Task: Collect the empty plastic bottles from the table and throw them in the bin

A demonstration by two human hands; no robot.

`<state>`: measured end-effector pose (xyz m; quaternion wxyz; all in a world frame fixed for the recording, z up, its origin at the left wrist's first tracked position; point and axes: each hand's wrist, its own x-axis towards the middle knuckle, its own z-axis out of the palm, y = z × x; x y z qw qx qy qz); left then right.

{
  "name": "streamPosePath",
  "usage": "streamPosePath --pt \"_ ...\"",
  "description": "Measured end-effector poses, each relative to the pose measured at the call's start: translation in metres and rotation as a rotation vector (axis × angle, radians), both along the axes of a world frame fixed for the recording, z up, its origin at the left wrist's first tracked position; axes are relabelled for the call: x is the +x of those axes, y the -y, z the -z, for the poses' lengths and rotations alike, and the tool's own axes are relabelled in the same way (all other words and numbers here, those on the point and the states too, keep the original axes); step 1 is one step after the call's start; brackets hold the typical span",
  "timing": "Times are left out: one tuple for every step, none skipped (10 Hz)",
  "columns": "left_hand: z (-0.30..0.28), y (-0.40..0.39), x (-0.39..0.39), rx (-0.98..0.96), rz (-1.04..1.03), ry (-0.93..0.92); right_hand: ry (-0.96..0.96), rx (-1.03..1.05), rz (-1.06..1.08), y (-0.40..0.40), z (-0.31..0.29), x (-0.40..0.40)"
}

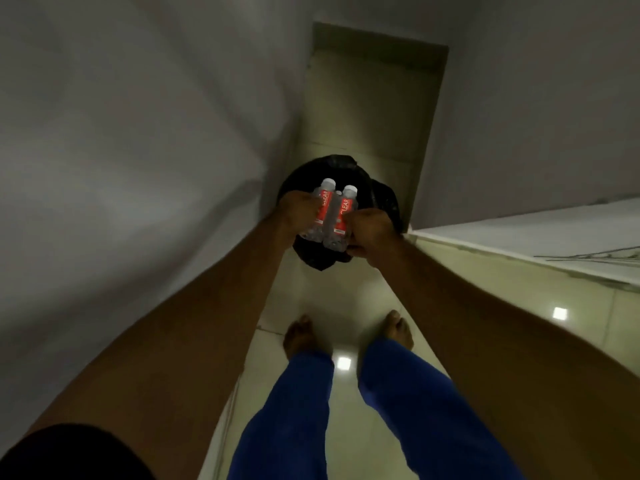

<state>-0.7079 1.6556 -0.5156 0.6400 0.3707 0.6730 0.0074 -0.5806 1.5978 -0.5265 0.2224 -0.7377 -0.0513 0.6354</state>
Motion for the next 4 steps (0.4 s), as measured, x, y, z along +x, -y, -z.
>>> streamPosePath --pt "0.030 -0.014 0.003 0.043 0.112 -0.081 0.021 -0.011 -0.066 -0.013 0.025 0.003" --pt "0.024 -0.015 0.013 0.158 0.248 -0.211 0.086 0.026 -0.073 -0.017 0.021 0.009" --pt "0.017 0.006 0.009 0.231 0.336 -0.327 0.067 0.095 -0.042 0.002 0.006 0.001" --pt "0.014 0.021 0.000 0.278 0.311 -0.255 0.071 0.166 0.022 0.012 -0.006 -0.010"
